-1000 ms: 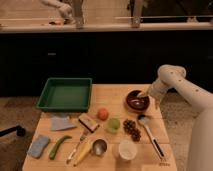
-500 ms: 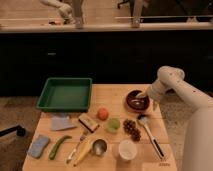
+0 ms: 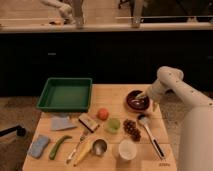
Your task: Stack bowls into tray
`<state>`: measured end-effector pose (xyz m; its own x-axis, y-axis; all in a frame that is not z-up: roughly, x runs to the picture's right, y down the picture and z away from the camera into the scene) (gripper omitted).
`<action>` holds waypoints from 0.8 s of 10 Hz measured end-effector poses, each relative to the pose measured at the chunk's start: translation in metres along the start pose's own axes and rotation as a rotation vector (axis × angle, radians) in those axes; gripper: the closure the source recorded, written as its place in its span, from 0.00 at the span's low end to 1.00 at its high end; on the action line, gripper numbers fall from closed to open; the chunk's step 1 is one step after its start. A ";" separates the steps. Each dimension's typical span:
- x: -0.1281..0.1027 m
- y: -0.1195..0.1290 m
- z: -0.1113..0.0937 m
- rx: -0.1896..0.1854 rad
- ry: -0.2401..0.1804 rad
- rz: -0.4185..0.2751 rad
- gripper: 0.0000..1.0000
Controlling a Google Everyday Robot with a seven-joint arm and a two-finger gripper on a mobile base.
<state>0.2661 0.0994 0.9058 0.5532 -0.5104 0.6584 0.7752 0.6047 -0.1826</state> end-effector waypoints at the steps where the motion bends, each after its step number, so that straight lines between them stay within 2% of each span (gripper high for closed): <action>1: 0.001 -0.001 0.002 -0.001 -0.009 0.000 0.20; 8: 0.003 0.004 0.013 -0.035 -0.057 -0.006 0.20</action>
<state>0.2666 0.1083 0.9170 0.5309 -0.4780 0.6998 0.7892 0.5796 -0.2028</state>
